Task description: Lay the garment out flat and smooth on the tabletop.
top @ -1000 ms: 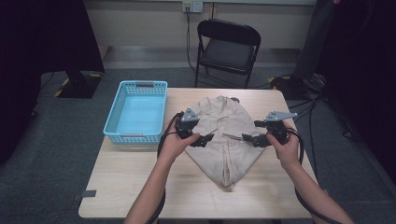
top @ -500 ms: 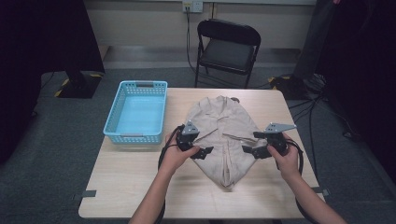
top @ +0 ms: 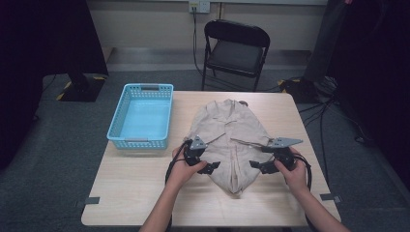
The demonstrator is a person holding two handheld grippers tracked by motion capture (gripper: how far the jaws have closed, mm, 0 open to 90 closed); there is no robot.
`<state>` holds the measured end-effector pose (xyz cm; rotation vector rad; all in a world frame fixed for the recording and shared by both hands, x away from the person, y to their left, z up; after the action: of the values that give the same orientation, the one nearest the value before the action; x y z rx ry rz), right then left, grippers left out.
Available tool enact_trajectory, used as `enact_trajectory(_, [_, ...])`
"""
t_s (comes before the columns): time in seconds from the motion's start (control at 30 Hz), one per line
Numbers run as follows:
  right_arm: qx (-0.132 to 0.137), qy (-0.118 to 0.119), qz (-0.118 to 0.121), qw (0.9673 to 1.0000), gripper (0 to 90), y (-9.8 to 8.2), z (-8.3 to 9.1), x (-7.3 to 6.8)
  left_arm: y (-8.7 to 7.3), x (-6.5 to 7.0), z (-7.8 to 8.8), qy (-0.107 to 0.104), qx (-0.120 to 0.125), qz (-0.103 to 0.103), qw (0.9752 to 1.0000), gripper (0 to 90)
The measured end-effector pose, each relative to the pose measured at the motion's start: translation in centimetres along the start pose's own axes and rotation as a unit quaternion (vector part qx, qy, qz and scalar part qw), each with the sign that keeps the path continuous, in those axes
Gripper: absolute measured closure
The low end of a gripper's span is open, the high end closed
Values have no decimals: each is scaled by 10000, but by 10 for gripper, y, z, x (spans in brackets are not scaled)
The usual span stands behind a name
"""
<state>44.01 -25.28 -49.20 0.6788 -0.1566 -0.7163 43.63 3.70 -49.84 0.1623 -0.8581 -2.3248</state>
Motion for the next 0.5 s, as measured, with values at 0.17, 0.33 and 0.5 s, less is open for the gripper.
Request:
enact_trajectory(0.17, [-186, -81, 4, 9998, 129, -8, -8, -2, -7, 2, -7, 139, -175, -64, 9997, 148])
enact_trajectory(0.33, [-464, -302, 137, 9984, 130, -14, -19, -5, -11, 6, -13, 205, -340, -185, 9990, 148])
enact_trajectory(0.5, [-557, -434, 225, 9973, 123, -16, -24, -8, -13, 9, -17, 294, -470, -309, 9980, 147])
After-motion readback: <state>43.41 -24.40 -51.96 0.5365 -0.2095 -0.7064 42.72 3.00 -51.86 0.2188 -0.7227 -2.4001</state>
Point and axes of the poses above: each handheld gripper's, and its own axes: z roughly backward along the jaws, y roughly out of its top, x roughly to its right, the point moved 3 cm from there along -z, roughly forward along the jaws, and after that the axes turned 15 degrees about -x, right-handed, at the moved point
